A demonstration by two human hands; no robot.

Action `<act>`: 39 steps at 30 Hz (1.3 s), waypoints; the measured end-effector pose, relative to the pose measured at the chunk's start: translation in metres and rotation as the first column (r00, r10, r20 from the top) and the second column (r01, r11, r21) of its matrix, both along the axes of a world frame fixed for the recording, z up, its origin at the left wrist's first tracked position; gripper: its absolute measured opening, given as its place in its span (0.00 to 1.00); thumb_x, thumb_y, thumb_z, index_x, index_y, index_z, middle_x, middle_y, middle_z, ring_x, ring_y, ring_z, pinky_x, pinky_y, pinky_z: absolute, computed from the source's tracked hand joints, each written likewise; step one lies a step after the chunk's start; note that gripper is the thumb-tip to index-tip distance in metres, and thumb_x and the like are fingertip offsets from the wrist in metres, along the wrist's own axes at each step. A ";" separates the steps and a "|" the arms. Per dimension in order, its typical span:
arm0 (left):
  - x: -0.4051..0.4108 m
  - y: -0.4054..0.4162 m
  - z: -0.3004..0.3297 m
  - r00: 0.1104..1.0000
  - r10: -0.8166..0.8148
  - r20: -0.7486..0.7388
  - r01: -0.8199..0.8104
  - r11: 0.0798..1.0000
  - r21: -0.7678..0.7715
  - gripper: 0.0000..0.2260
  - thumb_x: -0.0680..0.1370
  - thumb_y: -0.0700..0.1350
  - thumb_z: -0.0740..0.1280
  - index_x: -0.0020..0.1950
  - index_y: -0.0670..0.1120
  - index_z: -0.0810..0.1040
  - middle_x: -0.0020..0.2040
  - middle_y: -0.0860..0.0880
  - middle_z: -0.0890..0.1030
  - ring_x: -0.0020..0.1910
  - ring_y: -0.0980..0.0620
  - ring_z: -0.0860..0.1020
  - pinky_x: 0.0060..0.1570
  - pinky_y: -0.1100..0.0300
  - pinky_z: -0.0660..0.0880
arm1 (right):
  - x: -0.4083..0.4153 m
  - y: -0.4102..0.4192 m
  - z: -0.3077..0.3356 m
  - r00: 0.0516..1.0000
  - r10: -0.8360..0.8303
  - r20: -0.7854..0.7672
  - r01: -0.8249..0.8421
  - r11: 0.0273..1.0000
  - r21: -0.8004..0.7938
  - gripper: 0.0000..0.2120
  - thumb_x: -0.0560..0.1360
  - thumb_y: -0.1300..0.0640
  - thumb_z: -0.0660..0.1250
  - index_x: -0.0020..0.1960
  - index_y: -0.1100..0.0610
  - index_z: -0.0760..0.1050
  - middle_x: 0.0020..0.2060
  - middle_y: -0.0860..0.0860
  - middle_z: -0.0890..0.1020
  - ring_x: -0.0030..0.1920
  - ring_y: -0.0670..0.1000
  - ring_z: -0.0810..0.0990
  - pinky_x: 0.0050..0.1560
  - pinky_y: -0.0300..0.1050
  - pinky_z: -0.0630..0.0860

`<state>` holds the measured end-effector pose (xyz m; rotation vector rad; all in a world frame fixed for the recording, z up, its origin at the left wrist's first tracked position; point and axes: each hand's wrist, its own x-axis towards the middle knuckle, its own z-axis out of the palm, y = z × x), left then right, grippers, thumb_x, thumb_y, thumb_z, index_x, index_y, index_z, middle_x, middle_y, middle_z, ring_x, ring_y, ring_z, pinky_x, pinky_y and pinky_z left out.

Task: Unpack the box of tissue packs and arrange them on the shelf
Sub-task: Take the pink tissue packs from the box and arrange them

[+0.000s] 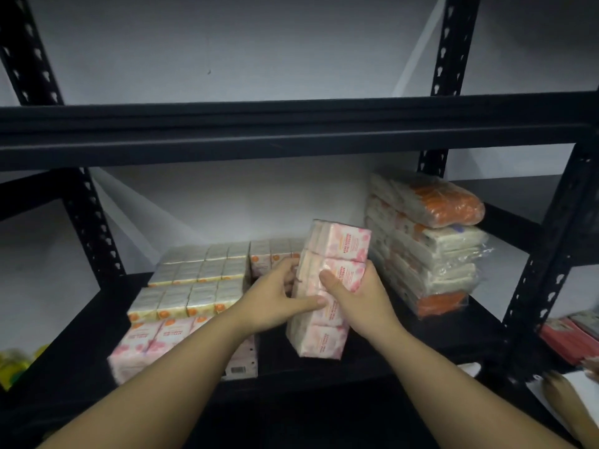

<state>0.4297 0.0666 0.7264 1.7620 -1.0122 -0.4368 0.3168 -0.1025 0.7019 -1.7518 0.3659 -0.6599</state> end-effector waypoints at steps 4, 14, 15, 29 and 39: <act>0.003 -0.002 -0.002 0.990 0.071 0.126 -0.075 0.997 0.027 0.31 0.67 0.56 0.81 0.67 0.59 0.75 0.57 0.57 0.85 0.54 0.59 0.84 0.56 0.50 0.83 | -0.004 0.002 0.002 1.000 -0.031 0.004 0.031 0.999 -0.028 0.31 0.65 0.36 0.80 0.62 0.45 0.76 0.53 0.43 0.86 0.51 0.42 0.86 0.50 0.51 0.85; 0.007 -0.005 -0.004 0.919 -0.071 0.389 -0.036 0.965 0.261 0.26 0.73 0.58 0.78 0.69 0.58 0.76 0.62 0.61 0.80 0.61 0.63 0.78 0.64 0.58 0.77 | -0.021 -0.021 -0.019 0.933 -0.309 -0.183 0.274 0.942 -0.195 0.58 0.61 0.33 0.81 0.81 0.51 0.57 0.77 0.53 0.67 0.74 0.55 0.70 0.68 0.55 0.74; 0.008 -0.005 -0.006 0.897 -0.109 0.428 -0.034 0.949 0.313 0.24 0.74 0.59 0.76 0.68 0.57 0.78 0.64 0.60 0.80 0.62 0.62 0.78 0.66 0.57 0.76 | -0.023 -0.023 -0.025 0.917 -0.305 -0.256 0.255 0.944 -0.211 0.57 0.61 0.30 0.78 0.80 0.52 0.60 0.76 0.54 0.68 0.73 0.57 0.71 0.67 0.55 0.75; 0.002 -0.006 -0.012 0.826 -0.159 0.541 -0.067 0.925 0.373 0.17 0.76 0.61 0.73 0.62 0.57 0.84 0.58 0.58 0.79 0.55 0.60 0.77 0.59 0.57 0.76 | -0.024 -0.020 -0.035 0.910 -0.268 -0.317 0.157 0.929 -0.335 0.33 0.73 0.40 0.75 0.73 0.53 0.72 0.64 0.49 0.78 0.58 0.48 0.81 0.58 0.47 0.79; 0.011 -0.012 -0.010 0.867 -0.181 0.463 -0.002 0.930 0.367 0.11 0.80 0.52 0.71 0.63 0.55 0.83 0.57 0.60 0.81 0.55 0.61 0.79 0.57 0.61 0.77 | -0.034 -0.008 -0.012 0.924 -0.076 -0.374 -0.033 0.961 -0.276 0.23 0.77 0.48 0.74 0.70 0.50 0.76 0.58 0.41 0.84 0.52 0.40 0.82 0.50 0.38 0.79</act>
